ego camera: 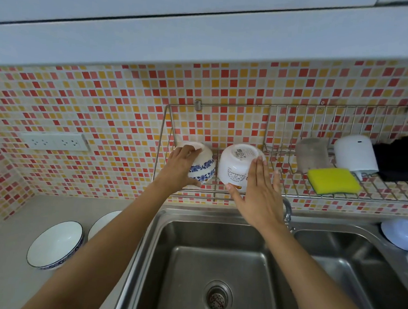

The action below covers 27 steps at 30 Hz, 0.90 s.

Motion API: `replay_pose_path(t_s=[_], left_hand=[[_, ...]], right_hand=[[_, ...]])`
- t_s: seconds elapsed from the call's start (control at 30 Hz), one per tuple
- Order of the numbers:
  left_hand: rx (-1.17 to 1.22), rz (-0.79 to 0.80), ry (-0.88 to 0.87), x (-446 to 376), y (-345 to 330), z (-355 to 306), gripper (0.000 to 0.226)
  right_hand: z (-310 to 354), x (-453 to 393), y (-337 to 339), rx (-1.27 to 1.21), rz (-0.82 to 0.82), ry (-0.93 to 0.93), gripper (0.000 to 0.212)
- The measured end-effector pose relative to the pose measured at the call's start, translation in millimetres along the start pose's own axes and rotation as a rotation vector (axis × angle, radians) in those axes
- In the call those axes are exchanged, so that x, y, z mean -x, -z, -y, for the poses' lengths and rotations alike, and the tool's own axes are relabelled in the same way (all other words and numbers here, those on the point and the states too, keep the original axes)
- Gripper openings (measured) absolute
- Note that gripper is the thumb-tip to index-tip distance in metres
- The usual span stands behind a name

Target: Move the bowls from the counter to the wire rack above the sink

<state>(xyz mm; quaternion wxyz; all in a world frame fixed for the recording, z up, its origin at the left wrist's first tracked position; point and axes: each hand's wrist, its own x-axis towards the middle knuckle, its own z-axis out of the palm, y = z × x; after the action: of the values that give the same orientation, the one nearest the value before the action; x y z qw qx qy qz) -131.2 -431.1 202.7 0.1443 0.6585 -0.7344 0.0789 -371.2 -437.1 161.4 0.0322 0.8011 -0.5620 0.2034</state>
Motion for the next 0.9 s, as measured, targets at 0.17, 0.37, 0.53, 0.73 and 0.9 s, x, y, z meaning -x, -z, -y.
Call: replay_pose_path(t_s=[0.17, 0.37, 0.53, 0.73, 0.9], left_hand=[[0.042, 0.003, 0.009, 5, -1, -3, 0.087], [0.102, -0.125, 0.118, 16, -5, -7, 0.064], [0.205, -0.072, 0.3, 29, -11, -5, 0.057], [0.24, -0.04, 0.282, 28, -12, -3, 0.057], [0.105, -0.128, 0.3, 46, -18, -11, 0.059]], right_hand=[[0, 0, 1, 0.019, -0.009, 0.009, 0.101], [-1, 1, 1, 0.023, -0.012, 0.018, 0.095], [0, 3, 1, 0.036, -0.008, 0.044, 0.088], [0, 3, -1, 0.034, -0.023, 0.027, 0.089], [3, 4, -1, 0.041, -0.024, 0.014, 0.089]])
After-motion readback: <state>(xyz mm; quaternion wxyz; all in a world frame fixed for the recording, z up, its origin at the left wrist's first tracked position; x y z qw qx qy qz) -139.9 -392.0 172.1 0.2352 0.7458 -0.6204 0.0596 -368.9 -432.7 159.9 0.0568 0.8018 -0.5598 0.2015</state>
